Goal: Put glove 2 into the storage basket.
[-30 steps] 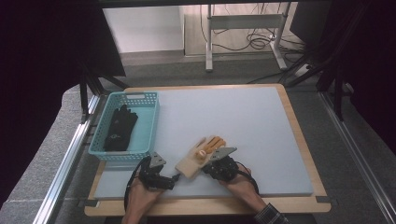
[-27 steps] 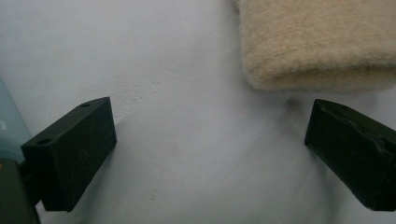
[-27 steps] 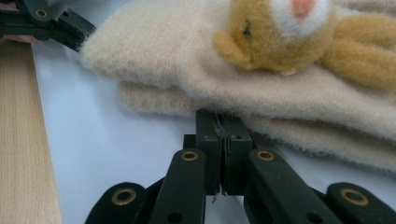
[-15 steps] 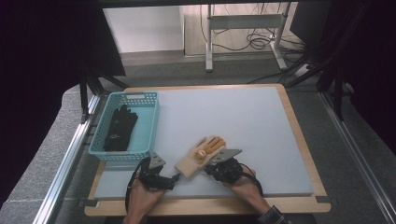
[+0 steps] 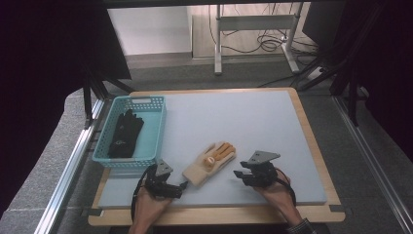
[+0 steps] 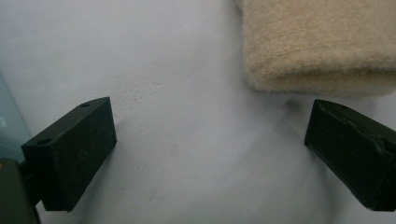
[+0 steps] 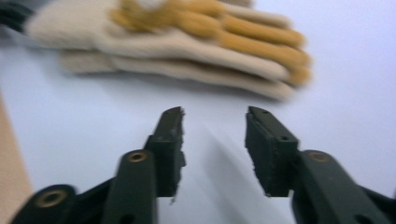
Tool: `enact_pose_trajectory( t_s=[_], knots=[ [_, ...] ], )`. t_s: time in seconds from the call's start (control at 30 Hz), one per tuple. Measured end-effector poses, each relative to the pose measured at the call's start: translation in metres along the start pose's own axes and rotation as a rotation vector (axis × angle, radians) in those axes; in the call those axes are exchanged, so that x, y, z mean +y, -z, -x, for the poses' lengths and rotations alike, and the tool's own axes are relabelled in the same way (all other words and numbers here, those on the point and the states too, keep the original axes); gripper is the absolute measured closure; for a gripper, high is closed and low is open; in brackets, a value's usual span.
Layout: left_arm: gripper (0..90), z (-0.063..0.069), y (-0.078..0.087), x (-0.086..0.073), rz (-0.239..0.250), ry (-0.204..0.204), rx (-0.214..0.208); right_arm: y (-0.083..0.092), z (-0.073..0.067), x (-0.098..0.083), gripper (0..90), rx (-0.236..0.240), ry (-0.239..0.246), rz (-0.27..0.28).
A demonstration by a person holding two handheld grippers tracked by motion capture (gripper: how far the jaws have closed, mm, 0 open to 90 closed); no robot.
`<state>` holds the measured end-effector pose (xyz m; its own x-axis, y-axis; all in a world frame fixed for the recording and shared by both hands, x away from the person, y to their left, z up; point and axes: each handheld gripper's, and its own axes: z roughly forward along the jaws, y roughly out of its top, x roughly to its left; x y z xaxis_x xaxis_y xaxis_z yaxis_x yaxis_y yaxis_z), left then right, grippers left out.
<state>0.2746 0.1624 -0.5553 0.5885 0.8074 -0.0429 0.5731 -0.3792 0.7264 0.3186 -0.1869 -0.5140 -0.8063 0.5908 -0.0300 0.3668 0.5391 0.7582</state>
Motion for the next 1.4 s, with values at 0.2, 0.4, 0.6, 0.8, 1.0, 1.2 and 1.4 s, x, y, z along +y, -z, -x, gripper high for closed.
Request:
enact_pose_trajectory(
  t_s=[0.2,0.4,0.6,0.8,1.0,1.2,1.4],
  knots=[
    [2.4,0.0,0.0,0.0,0.0,0.001,0.0,0.012,0.021,-0.013,31.3,-0.084,-0.048,-0.016],
    [2.4,0.0,0.0,0.0,0.003,0.006,0.0,0.019,0.037,-0.023,23.6,-0.142,-0.082,-0.022],
    [2.0,0.0,-0.001,0.0,0.0,0.008,-0.001,0.019,0.055,-0.036,20.5,-0.194,-0.108,-0.045],
    [2.0,0.0,-0.001,0.0,0.001,0.008,-0.002,0.018,0.061,-0.041,17.9,-0.187,-0.14,-0.053],
    [2.1,0.0,0.0,0.001,0.0,0.007,-0.001,0.018,0.061,-0.041,17.9,-0.186,-0.144,-0.051],
    [3.1,0.001,0.001,0.004,-0.018,0.007,0.0,0.018,0.06,-0.041,17.9,-0.187,-0.144,-0.05],
    [3.9,0.007,0.012,0.01,-0.015,-0.025,-0.027,0.018,0.061,-0.041,17.9,-0.187,-0.145,-0.051]
  ],
)
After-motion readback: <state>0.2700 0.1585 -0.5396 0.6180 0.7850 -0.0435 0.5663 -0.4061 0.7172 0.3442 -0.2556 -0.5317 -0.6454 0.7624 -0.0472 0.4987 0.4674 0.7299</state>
